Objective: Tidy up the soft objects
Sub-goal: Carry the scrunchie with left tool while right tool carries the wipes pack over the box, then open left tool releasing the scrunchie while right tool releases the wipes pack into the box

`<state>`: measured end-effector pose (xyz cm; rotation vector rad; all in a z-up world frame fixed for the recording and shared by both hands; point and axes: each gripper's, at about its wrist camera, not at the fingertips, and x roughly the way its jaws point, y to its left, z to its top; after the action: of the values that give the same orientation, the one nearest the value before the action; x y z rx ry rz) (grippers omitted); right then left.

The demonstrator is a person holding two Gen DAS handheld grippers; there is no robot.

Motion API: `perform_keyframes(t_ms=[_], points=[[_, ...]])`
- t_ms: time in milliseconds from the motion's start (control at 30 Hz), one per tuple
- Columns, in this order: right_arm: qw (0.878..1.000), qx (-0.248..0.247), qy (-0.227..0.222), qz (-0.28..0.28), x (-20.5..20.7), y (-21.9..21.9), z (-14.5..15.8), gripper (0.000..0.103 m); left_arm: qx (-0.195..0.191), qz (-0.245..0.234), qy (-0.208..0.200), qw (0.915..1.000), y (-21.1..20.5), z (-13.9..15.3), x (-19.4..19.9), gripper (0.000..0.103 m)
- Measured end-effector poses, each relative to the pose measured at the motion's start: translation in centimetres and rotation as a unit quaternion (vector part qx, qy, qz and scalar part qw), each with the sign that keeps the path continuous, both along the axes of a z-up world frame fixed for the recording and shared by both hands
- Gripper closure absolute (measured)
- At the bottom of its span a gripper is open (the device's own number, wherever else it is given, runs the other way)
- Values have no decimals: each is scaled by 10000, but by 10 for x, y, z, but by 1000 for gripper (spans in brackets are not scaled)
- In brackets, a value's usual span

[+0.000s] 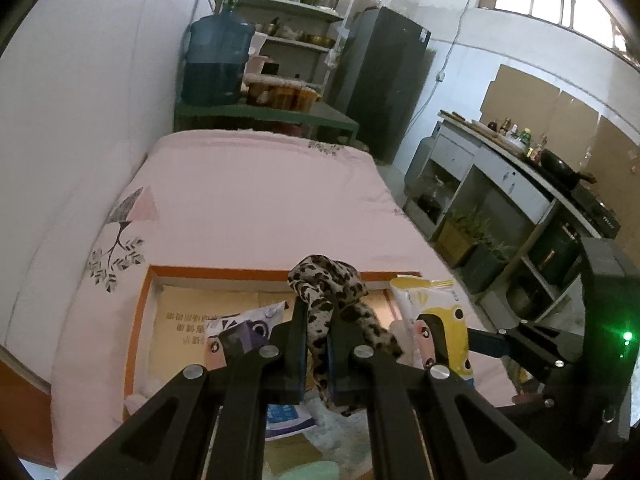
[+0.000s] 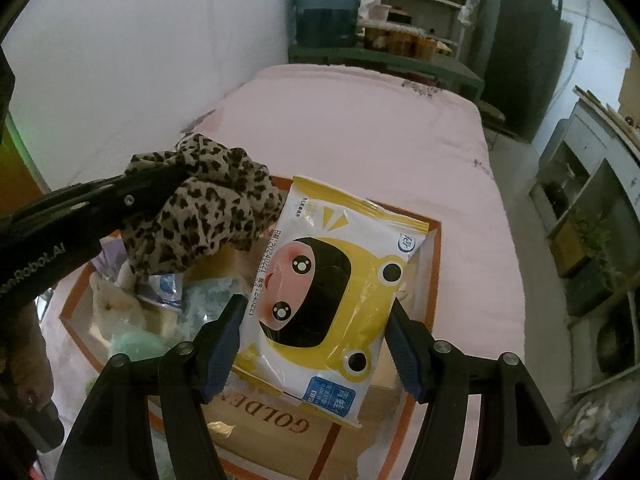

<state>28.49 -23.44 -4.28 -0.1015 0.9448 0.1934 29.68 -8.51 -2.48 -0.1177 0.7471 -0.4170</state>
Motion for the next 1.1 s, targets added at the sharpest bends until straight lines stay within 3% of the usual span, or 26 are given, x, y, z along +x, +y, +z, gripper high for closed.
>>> perform_keyframes(t_ms=[400, 600, 667, 767, 833, 900, 1100], points=[[9998, -81, 148, 48, 12, 5, -16, 34, 654, 253, 127, 9975, 1, -28, 7, 96], [9998, -152, 125, 96, 11, 10, -18, 31, 730, 167, 201, 9970, -1, -33, 7, 95], [9998, -157, 99, 99, 10, 10, -19, 31, 727, 131, 250, 9970, -2, -34, 7, 91], [9999, -110, 84, 101, 9, 9, -19, 31, 716, 118, 226, 9971, -2, -34, 5, 72], [9999, -90, 67, 115, 7, 9, -18, 30, 687, 111, 186, 9974, -1, -33, 3, 53], [9999, -52, 53, 133, 4, 8, -18, 30, 659, 96, 162, 9976, -1, -32, 0, 48], [9998, -8, -66, 167, -3, 9, -12, 30, 670, 78, 92, 9977, -2, -26, -8, 48]])
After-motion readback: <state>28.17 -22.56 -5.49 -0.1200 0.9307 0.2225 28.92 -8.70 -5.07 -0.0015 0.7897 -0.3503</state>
